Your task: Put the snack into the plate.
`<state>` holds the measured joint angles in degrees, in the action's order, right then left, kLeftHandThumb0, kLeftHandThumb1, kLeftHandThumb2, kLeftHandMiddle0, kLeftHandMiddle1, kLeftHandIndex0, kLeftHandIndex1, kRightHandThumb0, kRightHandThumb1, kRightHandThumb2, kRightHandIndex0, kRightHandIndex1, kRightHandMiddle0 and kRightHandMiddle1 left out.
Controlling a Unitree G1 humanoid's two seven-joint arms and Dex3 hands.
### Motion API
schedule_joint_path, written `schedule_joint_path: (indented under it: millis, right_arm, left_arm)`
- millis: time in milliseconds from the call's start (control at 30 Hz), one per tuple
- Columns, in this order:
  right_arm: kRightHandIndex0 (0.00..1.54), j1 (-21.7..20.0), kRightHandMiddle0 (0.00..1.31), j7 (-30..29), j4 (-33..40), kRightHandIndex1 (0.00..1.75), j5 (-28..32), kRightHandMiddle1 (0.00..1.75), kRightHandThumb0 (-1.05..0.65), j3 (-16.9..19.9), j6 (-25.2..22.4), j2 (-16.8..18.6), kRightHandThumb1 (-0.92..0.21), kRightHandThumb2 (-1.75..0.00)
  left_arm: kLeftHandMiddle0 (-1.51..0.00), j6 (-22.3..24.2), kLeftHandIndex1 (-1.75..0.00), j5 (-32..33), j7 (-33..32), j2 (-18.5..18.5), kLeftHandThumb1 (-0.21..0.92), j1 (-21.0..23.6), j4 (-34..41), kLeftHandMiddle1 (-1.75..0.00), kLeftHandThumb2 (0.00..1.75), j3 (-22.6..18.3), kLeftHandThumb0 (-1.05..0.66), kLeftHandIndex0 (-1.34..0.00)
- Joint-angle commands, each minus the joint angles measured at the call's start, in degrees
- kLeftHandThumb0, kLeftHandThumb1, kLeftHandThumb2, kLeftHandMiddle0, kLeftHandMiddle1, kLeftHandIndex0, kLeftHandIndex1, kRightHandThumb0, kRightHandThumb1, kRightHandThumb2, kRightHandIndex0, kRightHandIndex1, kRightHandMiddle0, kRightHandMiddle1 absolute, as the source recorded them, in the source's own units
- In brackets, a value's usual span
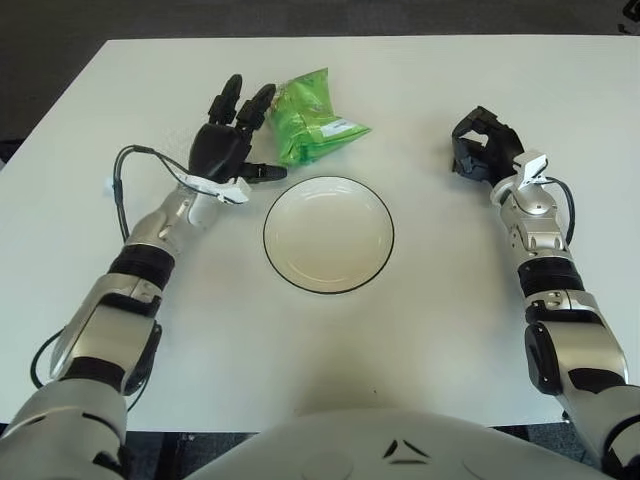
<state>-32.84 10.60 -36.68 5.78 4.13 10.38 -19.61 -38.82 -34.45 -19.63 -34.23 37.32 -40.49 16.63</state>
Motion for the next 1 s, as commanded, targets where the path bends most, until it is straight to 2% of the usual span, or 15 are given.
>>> schedule_joint_path:
  millis: [0, 200, 333, 600, 833, 967]
  right_arm:
    - [0.84, 7.1, 0.39, 0.6, -4.6, 1.75, -2.6, 1.75, -0.4, -2.0, -5.7, 1.4, -0.62, -0.91]
    - [0.84, 7.3, 0.39, 0.3, -4.0, 1.75, -2.6, 1.75, -0.4, -2.1, -6.0, 1.6, -0.62, -0.91]
    - [0.84, 7.4, 0.39, 0.0, -3.7, 1.75, -2.6, 1.75, -0.4, -2.2, -6.2, 1.7, -0.62, -0.91]
    - [0.84, 7.7, 0.39, -0.3, -3.0, 1.75, -2.7, 1.75, -0.4, -2.4, -6.6, 2.0, -0.62, -0.92]
    - [0.84, 7.8, 0.39, -0.5, -2.7, 1.75, -2.8, 1.75, -0.4, -2.5, -6.8, 2.0, -0.62, -0.92]
    - [0.84, 7.8, 0.39, -0.7, -2.4, 1.75, -3.0, 1.75, -0.4, -2.7, -7.1, 2.2, -0.62, -0.92]
  left_arm:
    - [0.0, -5.6, -0.08, 5.9, 11.4, -3.5, 0.86, 4.6, -2.8, 0.0, 0.02, -0.8, -0.61, -0.17]
    - [0.0, -11.6, -0.07, 12.4, 22.3, -2.6, 0.86, 9.8, -12.5, 0.0, 0.01, -1.7, -0.61, -0.18]
    - [0.0, -15.0, -0.07, 13.9, 26.4, -1.9, 0.86, 13.1, -18.2, 0.0, 0.01, -2.1, -0.62, -0.18]
    - [0.0, -18.9, -0.06, 14.4, 29.0, -0.8, 0.86, 16.7, -24.9, 0.0, 0.01, -2.8, -0.61, -0.18]
    - [-0.01, -20.0, -0.05, 14.3, 31.0, -0.3, 0.86, 18.6, -26.7, 0.0, 0.0, -3.3, -0.58, -0.2]
    - [0.0, -20.2, -0.05, 11.7, 29.3, -1.1, 0.85, 19.7, -26.3, 0.0, 0.0, -2.4, -0.57, -0.2]
